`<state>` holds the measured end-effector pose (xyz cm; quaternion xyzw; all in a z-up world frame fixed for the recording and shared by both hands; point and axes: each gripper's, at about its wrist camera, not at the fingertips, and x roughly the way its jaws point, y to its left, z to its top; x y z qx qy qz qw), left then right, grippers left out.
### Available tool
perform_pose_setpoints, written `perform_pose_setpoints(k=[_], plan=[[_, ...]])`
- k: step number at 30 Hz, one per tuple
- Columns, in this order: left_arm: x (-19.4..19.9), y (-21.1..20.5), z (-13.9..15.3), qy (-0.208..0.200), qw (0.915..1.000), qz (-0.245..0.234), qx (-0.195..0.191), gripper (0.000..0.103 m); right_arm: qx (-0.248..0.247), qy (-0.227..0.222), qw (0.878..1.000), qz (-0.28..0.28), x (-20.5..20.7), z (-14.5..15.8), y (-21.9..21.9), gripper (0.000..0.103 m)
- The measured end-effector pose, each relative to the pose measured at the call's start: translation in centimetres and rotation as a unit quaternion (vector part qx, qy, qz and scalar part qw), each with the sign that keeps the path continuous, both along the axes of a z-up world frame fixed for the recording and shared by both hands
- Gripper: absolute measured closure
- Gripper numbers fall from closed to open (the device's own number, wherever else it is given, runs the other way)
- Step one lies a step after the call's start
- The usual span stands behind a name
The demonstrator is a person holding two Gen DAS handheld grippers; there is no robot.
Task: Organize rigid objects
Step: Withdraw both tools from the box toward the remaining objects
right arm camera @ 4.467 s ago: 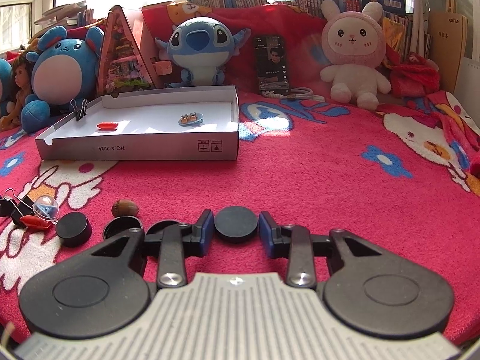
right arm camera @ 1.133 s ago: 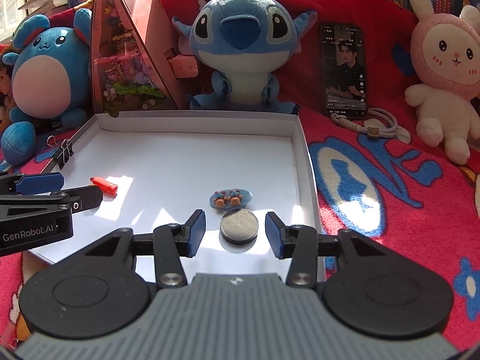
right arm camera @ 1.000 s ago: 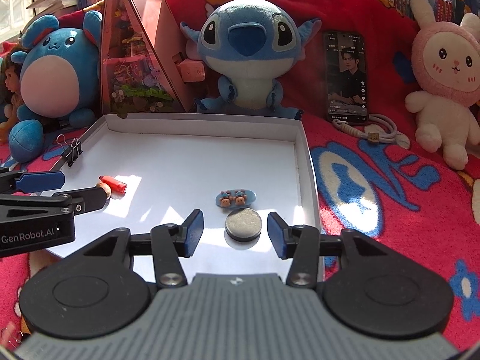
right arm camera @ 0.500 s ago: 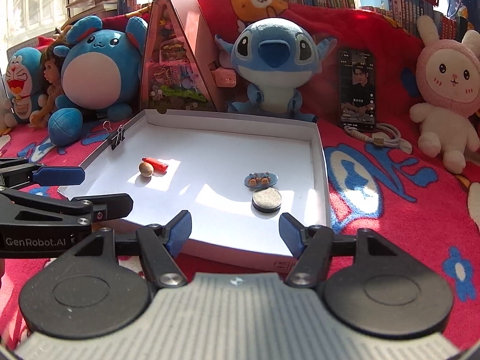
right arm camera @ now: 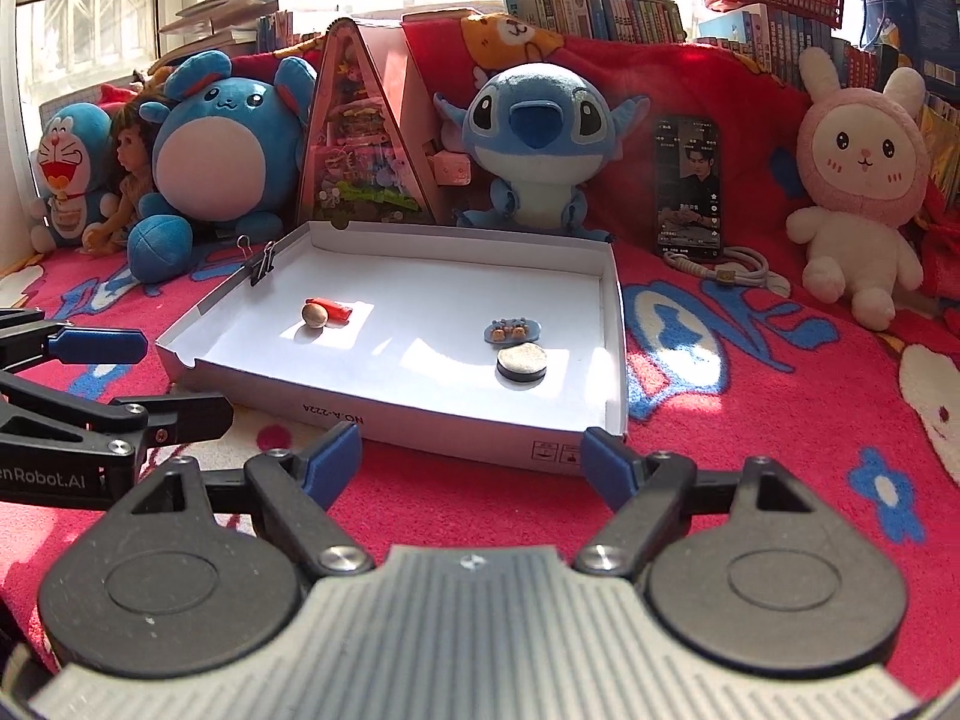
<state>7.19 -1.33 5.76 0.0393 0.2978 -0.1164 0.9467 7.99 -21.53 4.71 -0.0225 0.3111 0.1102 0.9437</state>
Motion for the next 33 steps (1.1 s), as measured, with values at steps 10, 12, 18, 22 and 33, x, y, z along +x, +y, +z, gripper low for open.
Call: perform_pose_setpoints(k=[10, 12, 18, 22, 33], plan=[[-3.0, 0.2, -1.1, 0.004, 0.9999, -0.012, 0.0, 0.018, 0.0, -0.003, 1.0, -0.004, -2.7, -0.6, -0.5, 0.013], [-3.4, 0.2, -1.3, 0.005, 0.9999, -0.012, 0.002, 0.018, -0.001, -0.002, 1.0, -0.005, -3.3, -0.9, -0.5, 0.011], [-4.7, 0.4, -2.1, 0.007, 0.9998, -0.012, 0.011, 0.017, -0.013, -0.007, 1.0, -0.009, -4.8, -1.7, -0.5, 0.004], [-5.5, 0.7, -2.4, 0.01, 0.9998, -0.01, 0.012, 0.017, -0.01, -0.008, 1.0, -0.007, -5.7, -2.0, -0.7, 0.003], [-6.9, 2.2, -3.3, 0.039, 0.9992, 0.001, 0.0, 0.038, -0.023, 0.003, 1.0, 0.001, -7.4, -3.4, -0.5, 0.003]])
